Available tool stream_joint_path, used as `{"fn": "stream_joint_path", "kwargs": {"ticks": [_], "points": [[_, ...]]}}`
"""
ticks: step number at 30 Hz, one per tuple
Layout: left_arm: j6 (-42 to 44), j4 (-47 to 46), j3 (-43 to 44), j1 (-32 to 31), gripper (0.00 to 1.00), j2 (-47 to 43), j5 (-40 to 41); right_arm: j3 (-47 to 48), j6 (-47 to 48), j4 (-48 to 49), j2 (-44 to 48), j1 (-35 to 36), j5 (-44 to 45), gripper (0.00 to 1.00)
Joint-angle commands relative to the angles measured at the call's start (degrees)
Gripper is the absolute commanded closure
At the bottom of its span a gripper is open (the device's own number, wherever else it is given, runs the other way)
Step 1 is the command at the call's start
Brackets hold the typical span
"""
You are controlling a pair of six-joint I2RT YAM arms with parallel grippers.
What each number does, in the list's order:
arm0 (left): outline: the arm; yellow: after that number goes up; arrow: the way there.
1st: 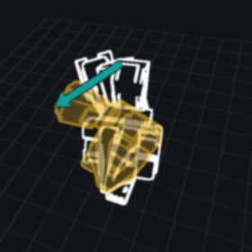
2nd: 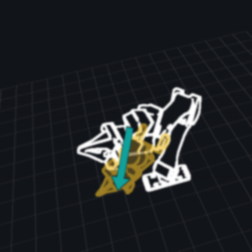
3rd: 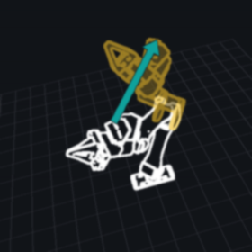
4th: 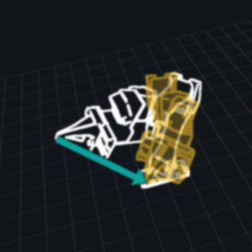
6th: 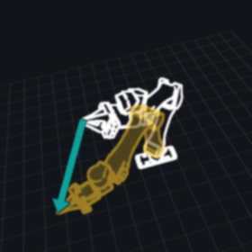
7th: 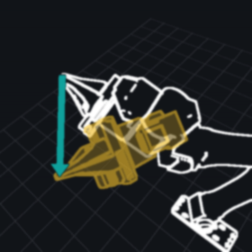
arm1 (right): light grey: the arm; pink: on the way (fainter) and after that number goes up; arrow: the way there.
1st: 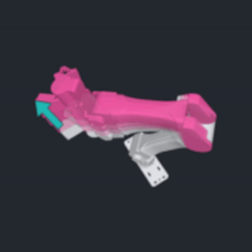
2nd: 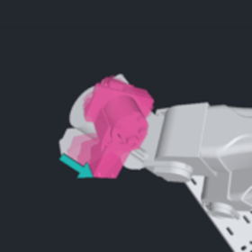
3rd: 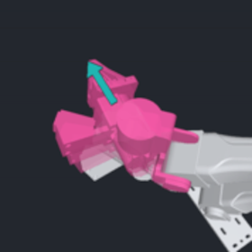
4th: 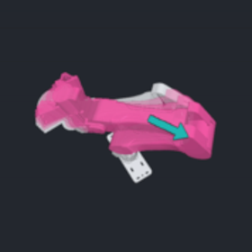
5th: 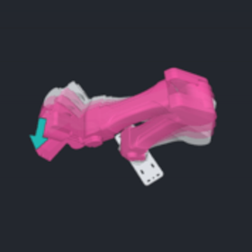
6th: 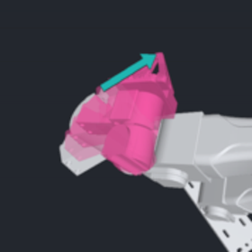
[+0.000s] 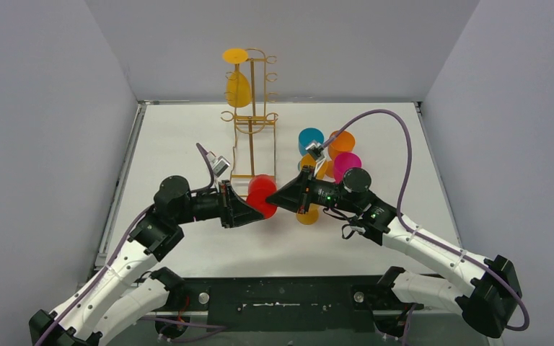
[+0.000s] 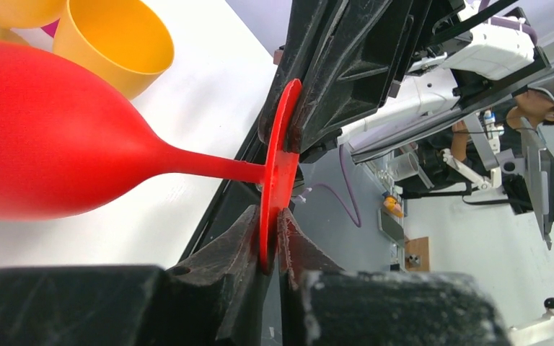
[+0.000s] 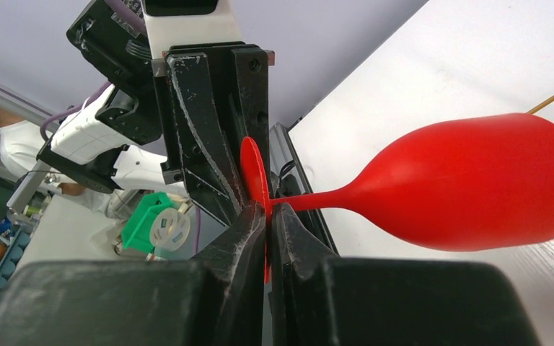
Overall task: Take the wine glass off the wine glass rack
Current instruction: Place the wine glass at the center of the board.
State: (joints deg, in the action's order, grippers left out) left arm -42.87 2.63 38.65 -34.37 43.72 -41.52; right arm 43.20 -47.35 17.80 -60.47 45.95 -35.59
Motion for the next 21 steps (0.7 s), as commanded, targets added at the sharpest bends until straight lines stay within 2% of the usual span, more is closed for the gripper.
{"fn": "stream_joint_path", "kwargs": {"ticks": [1, 4, 8, 12, 17, 21], "points": [[-0.98, -6.87, -0.97, -0.96, 0.88, -0.66, 2.83, -0.21, -0.08, 4.21, 1.11, 0.07, 0.7, 1.0], [-0.92, -6.77, -1.08, -0.94, 0.79, -1.37, 2.85, -0.56, 0.18, 4.28, 1.51, 0.1, 0.92, 1.0], [-1.06, -7.07, -1.19, -0.96, 0.79, -1.91, 2.63, -0.75, 0.0, 5.01, 1.59, 0.05, 0.74, 1.0], [-2.52, -8.8, -1.19, -0.94, 0.83, -2.35, 2.59, -0.67, -0.25, 5.63, 1.25, 0.01, -0.13, 1.0], [-2.58, -8.95, -2.36, -0.95, 1.0, -2.36, 3.36, -0.55, -0.5, 6.17, 1.05, 0.06, -0.53, 1.0], [-1.75, -6.8, -2.64, -1.05, 1.0, -2.7, 3.84, -0.55, -0.54, 5.88, 1.31, 0.07, -0.45, 0.97]]}}
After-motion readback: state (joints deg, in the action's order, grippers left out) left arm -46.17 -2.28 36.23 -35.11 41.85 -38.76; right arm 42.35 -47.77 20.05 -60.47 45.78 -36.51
